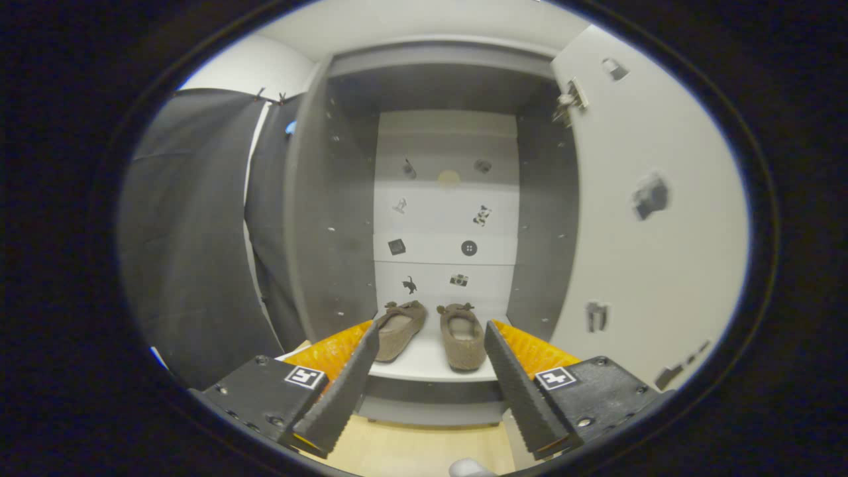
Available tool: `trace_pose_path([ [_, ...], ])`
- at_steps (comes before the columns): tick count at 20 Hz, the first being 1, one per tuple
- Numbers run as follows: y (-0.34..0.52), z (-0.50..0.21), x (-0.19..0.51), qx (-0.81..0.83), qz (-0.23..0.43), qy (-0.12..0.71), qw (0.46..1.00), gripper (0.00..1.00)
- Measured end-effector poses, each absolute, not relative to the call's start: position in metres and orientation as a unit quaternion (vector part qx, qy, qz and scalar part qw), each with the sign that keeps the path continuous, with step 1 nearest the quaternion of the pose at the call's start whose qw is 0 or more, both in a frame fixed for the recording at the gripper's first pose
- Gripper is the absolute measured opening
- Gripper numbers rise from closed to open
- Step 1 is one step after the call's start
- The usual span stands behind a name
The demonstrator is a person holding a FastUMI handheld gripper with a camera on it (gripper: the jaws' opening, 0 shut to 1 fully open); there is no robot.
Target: Open the shoe cabinet door, grab the shoes and put them into the shoe cabinet, then close the shoe cabinet door.
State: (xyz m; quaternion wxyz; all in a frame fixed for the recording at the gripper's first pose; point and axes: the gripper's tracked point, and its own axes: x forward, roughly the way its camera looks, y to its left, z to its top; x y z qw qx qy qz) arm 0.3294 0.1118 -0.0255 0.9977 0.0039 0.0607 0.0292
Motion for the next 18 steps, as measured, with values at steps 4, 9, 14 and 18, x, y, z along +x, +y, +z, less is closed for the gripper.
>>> trace_pose_path([
  [4, 0.101, -0.017, 0.226, 0.009, 0.036, 0.043, 0.998, 0.99],
  [9, 0.065, -0.005, 0.111, 0.015, 0.032, 0.021, 0.999, 0.99],
  [14, 0.009, -0.002, 0.043, 0.005, 0.017, 0.018, 1.000, 0.99],
  [18, -0.053, 0.008, 0.034, 0.006, 0.003, 0.011, 1.000, 0.99],
])
